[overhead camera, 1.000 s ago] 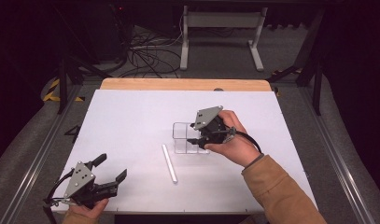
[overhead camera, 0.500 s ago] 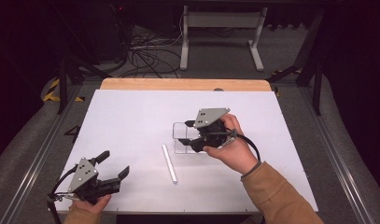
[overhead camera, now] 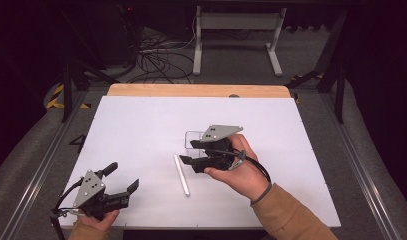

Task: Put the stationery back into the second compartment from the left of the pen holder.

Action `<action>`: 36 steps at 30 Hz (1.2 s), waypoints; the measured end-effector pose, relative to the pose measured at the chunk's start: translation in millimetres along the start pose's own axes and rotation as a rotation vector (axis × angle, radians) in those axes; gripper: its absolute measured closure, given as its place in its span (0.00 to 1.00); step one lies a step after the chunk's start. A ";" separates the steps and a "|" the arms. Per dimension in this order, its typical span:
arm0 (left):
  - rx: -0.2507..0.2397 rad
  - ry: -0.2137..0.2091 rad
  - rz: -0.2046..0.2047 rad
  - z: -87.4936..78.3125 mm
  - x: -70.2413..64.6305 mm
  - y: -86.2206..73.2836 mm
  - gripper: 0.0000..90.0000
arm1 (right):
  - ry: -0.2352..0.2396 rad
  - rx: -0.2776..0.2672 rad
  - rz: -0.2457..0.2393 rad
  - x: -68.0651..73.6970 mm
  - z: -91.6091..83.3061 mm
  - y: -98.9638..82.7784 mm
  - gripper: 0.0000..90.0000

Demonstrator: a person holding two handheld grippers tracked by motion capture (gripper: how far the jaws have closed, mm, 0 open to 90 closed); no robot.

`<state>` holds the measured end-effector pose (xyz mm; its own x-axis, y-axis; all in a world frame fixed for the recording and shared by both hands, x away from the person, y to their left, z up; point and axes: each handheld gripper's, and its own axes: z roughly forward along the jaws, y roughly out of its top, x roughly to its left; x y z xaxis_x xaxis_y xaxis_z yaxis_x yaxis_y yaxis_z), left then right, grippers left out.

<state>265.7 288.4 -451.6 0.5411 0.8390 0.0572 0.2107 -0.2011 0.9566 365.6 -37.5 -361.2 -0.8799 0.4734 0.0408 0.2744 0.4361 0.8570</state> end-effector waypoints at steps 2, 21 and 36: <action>-0.002 -0.001 0.003 0.4 0.5 0.2 0.16 | -0.006 0.011 0.021 3.2 3.9 -0.8 0.48; 0.002 0.009 0.002 -0.4 1.2 -0.2 0.16 | -0.098 0.095 0.069 18.6 19.6 -4.4 0.46; 0.006 0.010 0.000 -2.7 0.8 -1.6 0.16 | -0.109 0.196 0.149 26.2 34.2 -7.4 0.52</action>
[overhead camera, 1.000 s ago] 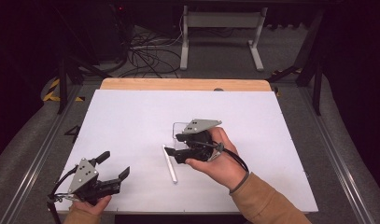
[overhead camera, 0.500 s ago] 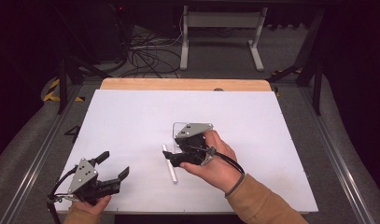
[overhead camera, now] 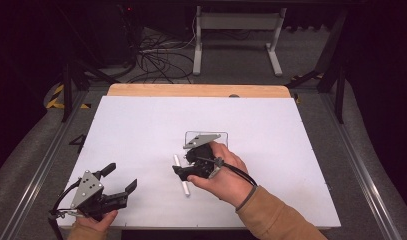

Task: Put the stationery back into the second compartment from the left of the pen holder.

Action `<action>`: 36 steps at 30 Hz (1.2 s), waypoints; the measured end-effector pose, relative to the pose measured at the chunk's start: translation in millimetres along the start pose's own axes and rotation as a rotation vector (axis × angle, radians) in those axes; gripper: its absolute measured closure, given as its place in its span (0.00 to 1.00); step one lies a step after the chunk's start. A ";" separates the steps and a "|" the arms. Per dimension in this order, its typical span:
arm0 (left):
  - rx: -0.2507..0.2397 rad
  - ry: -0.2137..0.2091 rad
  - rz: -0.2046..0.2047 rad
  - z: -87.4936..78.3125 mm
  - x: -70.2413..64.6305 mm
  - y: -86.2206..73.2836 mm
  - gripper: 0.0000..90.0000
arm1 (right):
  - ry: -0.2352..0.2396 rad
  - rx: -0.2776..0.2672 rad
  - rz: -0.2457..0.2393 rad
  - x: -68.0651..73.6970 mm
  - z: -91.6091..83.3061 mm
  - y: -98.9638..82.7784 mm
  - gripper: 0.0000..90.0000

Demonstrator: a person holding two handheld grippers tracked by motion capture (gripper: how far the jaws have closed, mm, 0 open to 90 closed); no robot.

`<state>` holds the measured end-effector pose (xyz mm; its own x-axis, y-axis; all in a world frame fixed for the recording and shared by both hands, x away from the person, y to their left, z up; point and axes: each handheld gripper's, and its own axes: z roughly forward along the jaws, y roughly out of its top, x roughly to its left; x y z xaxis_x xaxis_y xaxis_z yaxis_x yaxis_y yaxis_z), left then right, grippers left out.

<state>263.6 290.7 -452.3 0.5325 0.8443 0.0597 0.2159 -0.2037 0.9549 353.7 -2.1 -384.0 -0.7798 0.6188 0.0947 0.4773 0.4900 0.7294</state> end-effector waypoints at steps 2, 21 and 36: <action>0.000 -0.001 0.001 0.1 -0.2 0.0 0.16 | -0.009 0.021 0.030 1.0 2.7 0.1 0.54; -0.002 -0.015 0.001 1.1 -0.1 0.0 0.17 | -0.063 0.189 0.194 -3.4 44.1 1.7 0.61; 0.000 -0.024 0.002 1.6 -1.3 0.1 0.17 | -0.122 0.264 0.274 -4.7 68.1 2.0 0.67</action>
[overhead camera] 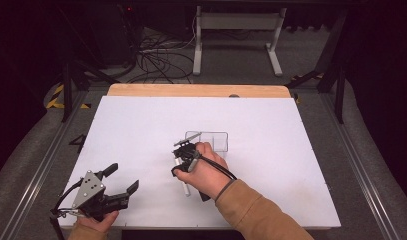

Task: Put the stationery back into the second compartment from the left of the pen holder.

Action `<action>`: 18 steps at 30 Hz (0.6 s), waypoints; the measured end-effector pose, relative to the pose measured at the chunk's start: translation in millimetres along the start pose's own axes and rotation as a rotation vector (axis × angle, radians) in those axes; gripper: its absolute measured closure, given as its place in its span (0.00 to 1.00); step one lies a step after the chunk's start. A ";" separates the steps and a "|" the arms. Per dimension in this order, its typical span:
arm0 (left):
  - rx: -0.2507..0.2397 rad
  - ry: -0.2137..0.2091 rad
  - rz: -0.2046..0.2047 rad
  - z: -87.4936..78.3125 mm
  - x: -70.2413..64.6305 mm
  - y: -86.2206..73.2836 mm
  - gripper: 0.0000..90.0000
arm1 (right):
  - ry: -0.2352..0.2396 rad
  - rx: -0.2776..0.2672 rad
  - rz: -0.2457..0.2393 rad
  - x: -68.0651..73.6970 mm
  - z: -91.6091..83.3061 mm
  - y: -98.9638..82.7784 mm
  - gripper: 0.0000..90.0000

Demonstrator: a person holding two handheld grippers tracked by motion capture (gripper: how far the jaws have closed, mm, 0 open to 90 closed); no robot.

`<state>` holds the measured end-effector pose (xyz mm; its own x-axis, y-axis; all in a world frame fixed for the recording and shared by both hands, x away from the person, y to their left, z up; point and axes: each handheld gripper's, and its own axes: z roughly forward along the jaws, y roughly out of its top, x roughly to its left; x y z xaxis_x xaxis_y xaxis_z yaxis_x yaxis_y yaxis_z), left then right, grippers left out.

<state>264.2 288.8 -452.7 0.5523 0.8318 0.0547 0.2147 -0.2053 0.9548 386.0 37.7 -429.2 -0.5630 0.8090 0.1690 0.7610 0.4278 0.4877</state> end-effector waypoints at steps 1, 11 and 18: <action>0.001 -0.001 0.001 0.0 -0.1 0.1 0.17 | -0.001 0.016 0.008 0.2 1.2 0.5 0.67; 0.007 -0.005 0.002 0.5 -0.5 0.3 0.17 | -0.041 0.036 0.040 1.1 12.9 3.9 0.74; 0.004 -0.005 0.007 1.2 -0.5 0.1 0.17 | -0.064 0.047 0.041 1.1 19.8 5.0 0.79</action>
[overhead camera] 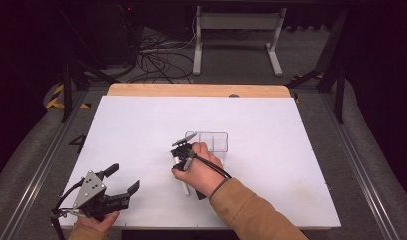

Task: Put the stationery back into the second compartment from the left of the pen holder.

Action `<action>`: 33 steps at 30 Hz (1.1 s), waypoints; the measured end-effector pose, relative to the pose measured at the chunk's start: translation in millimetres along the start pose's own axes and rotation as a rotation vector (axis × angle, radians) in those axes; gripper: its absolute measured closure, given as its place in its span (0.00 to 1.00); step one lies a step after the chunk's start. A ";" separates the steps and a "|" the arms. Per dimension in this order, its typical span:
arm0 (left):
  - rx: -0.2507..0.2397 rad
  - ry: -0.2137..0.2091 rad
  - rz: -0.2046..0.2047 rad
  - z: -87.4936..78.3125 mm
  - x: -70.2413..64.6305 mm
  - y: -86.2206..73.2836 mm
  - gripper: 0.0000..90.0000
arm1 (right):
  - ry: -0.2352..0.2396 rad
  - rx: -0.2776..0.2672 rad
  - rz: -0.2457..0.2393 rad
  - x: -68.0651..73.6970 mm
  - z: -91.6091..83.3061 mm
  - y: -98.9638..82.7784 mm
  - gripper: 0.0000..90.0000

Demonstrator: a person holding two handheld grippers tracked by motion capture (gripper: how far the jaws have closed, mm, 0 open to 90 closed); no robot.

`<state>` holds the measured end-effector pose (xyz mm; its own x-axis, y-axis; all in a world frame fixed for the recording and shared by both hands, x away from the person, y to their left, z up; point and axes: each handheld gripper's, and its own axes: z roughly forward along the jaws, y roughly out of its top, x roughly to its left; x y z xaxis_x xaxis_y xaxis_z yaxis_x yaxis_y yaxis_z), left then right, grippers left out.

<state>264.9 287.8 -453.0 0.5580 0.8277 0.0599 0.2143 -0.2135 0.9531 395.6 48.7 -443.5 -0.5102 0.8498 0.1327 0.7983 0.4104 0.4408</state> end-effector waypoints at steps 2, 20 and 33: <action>-0.002 0.001 0.000 0.3 -0.2 -0.1 0.17 | -0.003 -0.001 -0.010 -0.1 2.6 0.2 0.79; 0.009 -0.010 -0.007 1.9 -0.8 -0.8 0.17 | -0.060 0.011 -0.001 4.8 12.8 2.8 0.85; 0.007 -0.010 -0.009 2.0 -0.8 -0.9 0.17 | -0.105 0.011 -0.001 8.5 13.5 2.4 0.88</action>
<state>265.9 286.3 -454.5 0.5640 0.8243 0.0488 0.2251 -0.2103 0.9514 397.5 61.4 -453.3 -0.4753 0.8790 0.0377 0.8015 0.4149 0.4308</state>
